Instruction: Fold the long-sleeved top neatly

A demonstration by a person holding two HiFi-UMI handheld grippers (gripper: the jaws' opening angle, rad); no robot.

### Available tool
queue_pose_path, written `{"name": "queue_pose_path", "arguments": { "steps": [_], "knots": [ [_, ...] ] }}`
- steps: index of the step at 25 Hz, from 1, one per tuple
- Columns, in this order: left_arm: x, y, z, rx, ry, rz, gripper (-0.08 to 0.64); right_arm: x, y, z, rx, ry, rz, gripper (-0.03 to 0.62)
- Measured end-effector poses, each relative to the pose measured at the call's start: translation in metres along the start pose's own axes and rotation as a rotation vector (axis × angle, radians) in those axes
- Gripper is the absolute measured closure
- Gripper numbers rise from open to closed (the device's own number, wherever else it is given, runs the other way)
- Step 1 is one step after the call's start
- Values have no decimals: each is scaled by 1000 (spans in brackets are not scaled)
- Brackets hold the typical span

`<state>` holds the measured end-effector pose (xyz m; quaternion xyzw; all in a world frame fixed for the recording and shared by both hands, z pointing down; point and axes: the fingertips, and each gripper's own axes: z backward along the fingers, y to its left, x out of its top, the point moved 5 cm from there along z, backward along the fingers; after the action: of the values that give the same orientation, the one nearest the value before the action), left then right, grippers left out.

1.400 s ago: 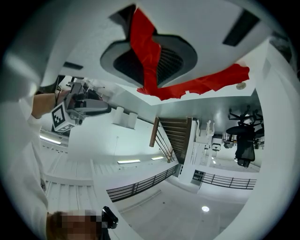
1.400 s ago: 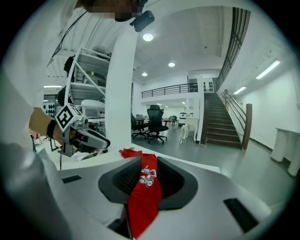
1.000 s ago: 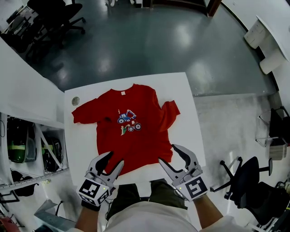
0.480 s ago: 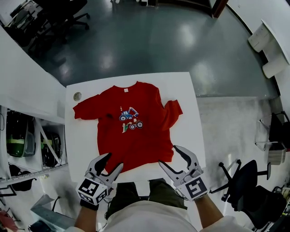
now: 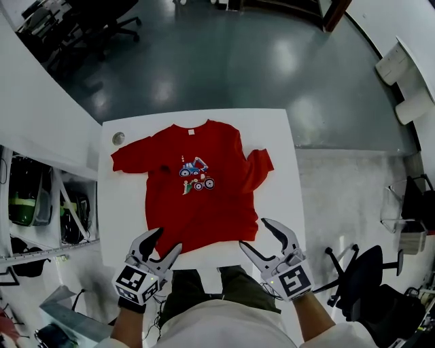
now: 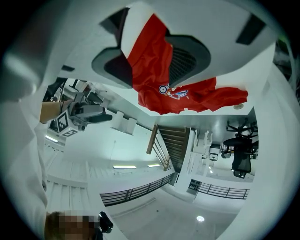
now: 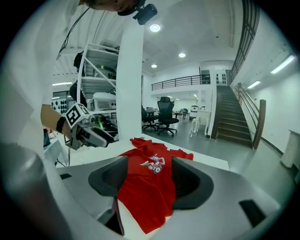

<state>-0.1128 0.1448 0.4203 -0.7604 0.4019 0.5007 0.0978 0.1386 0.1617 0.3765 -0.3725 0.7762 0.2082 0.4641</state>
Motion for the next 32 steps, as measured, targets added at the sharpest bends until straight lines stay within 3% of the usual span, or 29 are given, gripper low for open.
{"name": "queue_pose_path", "arguments": {
  "steps": [7,13,22,32],
  "knots": [
    [-8,-6,3,38,1,10,314,-3,-1,6,21,-1,21,291],
    [-25,-8,-6,37,52,5,314,-19,-1,3,35,28,22,293],
    [-58,2,-19,28,158,-2,314,-75,2,-18,64,102,92,315],
    [-86,10,-26,25,247,4,314,-133,-6,-35,27,234,32,362]
  ]
}}
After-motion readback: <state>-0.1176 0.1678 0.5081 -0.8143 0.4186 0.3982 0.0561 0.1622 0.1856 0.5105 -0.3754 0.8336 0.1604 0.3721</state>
